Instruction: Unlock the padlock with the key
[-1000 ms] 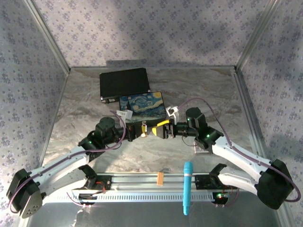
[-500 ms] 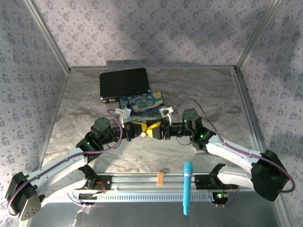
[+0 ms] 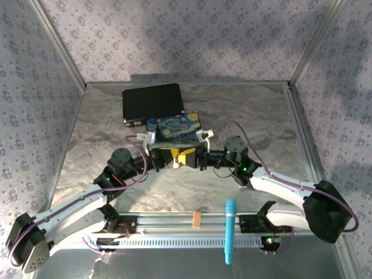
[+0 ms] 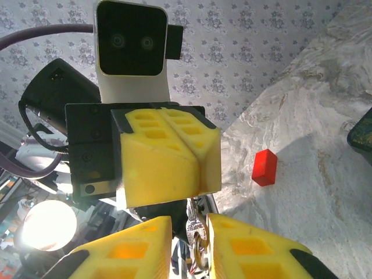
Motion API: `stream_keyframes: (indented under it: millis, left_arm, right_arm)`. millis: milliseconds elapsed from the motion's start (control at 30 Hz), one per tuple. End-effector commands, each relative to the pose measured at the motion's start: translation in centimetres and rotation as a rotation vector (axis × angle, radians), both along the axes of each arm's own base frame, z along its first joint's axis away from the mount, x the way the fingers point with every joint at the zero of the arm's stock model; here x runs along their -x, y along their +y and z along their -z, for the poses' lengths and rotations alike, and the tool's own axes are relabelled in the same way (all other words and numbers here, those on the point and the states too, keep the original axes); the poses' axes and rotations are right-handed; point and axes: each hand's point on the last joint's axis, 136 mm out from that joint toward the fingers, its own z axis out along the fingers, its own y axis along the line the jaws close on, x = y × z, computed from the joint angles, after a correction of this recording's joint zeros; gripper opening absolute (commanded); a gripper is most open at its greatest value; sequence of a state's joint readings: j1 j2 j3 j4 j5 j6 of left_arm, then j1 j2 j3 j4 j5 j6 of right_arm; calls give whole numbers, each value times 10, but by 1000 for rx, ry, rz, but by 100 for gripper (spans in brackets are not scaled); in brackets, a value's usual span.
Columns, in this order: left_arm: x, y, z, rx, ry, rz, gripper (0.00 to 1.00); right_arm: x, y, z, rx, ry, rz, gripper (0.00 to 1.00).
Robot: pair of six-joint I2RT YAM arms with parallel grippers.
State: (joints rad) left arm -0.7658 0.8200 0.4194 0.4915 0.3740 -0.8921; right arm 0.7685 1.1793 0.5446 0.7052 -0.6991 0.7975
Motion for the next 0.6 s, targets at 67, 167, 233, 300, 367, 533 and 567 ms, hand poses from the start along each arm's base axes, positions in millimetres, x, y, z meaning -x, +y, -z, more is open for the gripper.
stream_keyframes:
  millis: [67,167,233,300,367,533,567]
  left_arm:
    - [-1,3,-19,62,-44,-16,0]
    - [0,3,-19,61,-43,-15,0]
    - [0,2,-19,62,-43,-14,0]
    - [0,2,-17,58,-40,-13,0]
    - [1,0,-16,54,-35,-3,0]
    - [4,-5,-10,22,-29,18,0]
    - [4,-5,-9,17,-25,12,0]
  right_arm:
    - [-1,4,-15,-48,-25,-3,18]
    - [-1,3,-14,-48,-20,3,15]
    - [-3,2,-13,-52,-20,13,11]
    - [-4,1,-14,-65,-22,19,10]
    - [-3,1,-16,-72,-23,17,8]
    - [-5,-1,-23,-99,-22,26,0]
    - [-5,-2,-22,-96,-21,30,0]
